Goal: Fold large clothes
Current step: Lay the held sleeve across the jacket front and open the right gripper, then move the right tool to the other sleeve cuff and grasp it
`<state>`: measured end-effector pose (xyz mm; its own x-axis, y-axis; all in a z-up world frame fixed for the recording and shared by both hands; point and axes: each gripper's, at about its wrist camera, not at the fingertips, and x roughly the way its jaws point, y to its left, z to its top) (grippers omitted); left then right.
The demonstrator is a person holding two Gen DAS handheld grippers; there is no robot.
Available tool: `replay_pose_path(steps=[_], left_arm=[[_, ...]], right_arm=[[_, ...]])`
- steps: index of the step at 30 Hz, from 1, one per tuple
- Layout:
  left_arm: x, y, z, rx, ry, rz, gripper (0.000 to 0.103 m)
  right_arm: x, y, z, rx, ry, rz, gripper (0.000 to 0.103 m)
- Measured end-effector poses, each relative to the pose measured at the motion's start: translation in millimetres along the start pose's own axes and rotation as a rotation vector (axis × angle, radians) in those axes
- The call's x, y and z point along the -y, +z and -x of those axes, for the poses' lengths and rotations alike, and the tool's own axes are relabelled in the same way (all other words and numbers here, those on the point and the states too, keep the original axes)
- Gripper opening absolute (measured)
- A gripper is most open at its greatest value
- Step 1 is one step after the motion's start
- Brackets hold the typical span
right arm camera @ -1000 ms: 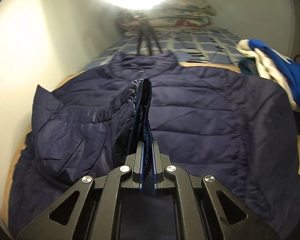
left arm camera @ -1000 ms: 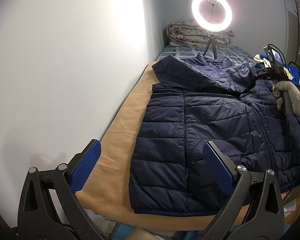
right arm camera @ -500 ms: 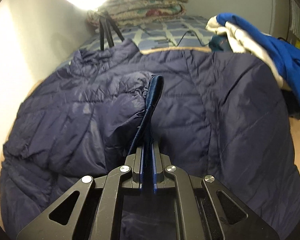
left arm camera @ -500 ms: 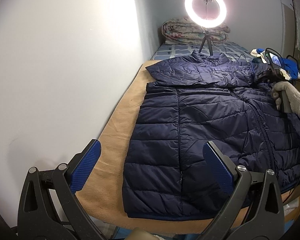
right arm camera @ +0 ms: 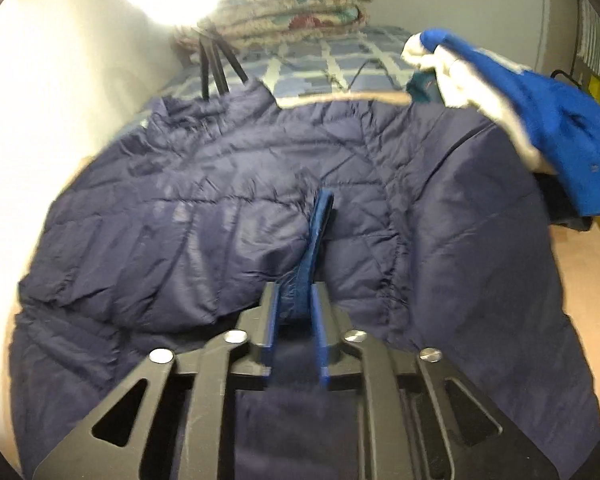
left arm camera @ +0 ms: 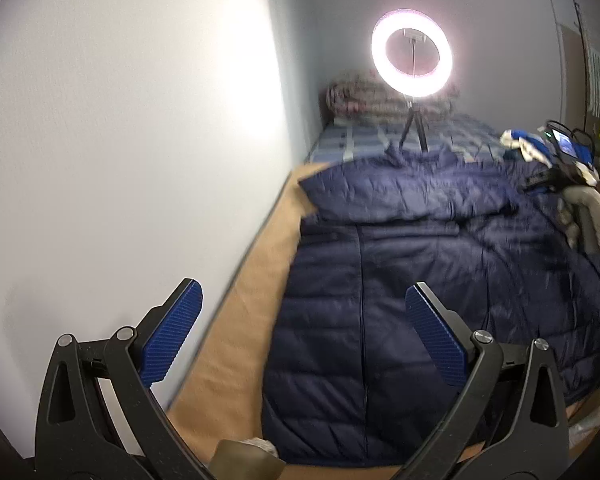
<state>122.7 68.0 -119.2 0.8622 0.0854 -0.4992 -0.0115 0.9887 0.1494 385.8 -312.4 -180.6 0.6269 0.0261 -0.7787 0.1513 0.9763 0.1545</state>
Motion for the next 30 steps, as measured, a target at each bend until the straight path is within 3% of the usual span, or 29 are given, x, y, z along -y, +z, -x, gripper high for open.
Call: replay_pose_path(steps=[1, 3, 12, 14, 15, 17, 23, 30], left_arm=[[-1, 5, 1, 0.011, -0.003, -0.002, 0.103], [-3, 19, 5, 0.038, -0.023, -0.007, 0.103], [7, 98, 26, 0.148, -0.117, -0.026, 0.103], [14, 115, 33, 0.159, -0.148, -0.031, 0.103], [19, 121, 35, 0.159, -0.165, -0.036, 0.103], [30, 131, 37, 0.151, -0.201, -0.046, 0.103], [74, 137, 32, 0.113, -0.302, -0.049, 0.103], [128, 111, 13, 0.02, -0.405, -0.082, 0.103]], right_arm=[[1, -2, 16, 0.022, 0.003, 0.003, 0.034], [0, -5, 43, 0.056, 0.011, 0.019, 0.041], [14, -44, 166, 0.186, -0.002, 0.071, 0.052], [23, -53, 187, 0.208, -0.013, 0.062, 0.059], [28, -58, 195, 0.21, -0.022, 0.061, 0.067], [39, -70, 211, 0.21, -0.043, 0.068, 0.071], [82, -110, 234, 0.165, -0.114, 0.034, 0.071], [157, -153, 234, 0.098, -0.176, -0.125, 0.071]])
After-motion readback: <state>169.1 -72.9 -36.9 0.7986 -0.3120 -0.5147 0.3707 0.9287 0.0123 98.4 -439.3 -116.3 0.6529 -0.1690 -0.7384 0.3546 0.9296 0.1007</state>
